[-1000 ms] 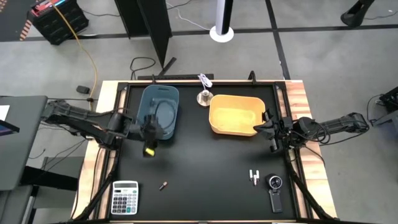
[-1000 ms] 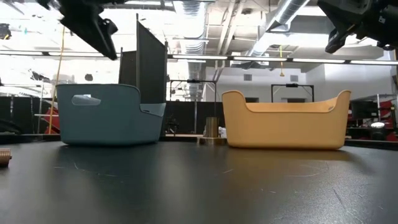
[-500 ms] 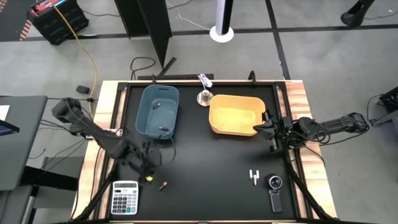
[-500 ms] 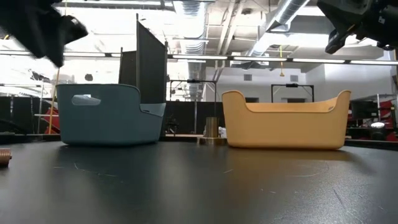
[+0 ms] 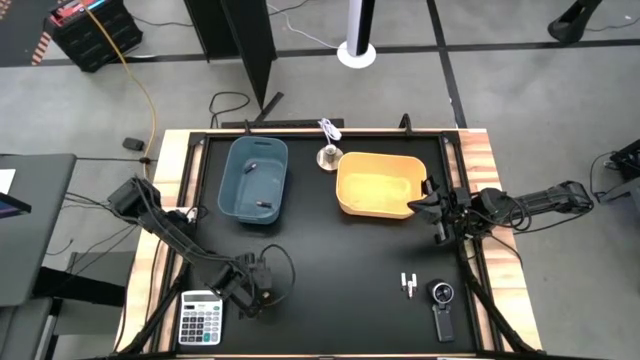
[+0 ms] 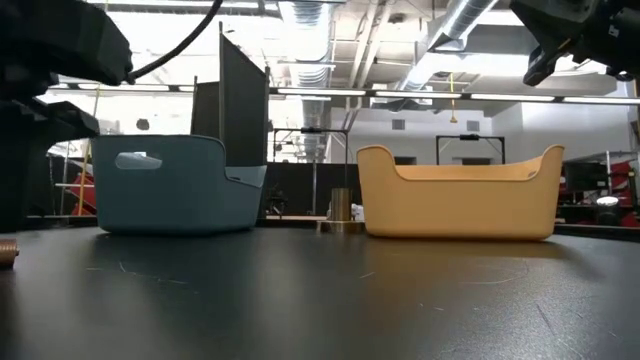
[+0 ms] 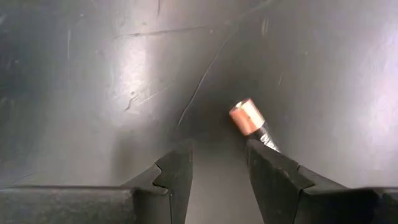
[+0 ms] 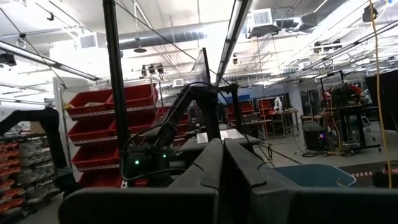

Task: Sort batteries
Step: Put the black battery into the blue bin

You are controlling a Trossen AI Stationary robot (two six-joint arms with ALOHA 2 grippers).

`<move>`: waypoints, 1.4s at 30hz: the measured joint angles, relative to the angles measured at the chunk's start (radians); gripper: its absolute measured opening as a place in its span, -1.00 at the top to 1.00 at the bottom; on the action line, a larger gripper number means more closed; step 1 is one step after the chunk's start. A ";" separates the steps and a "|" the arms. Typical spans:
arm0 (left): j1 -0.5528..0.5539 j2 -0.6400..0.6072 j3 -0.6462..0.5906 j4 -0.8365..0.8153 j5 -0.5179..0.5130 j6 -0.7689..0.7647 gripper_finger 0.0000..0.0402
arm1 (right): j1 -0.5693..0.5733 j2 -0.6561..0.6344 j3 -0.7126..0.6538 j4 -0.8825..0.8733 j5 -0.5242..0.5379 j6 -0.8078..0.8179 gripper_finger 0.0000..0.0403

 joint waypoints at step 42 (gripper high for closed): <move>0.001 0.152 0.009 0.000 -0.024 -0.086 0.76 | 0.000 0.000 0.000 -0.002 0.000 -0.001 0.83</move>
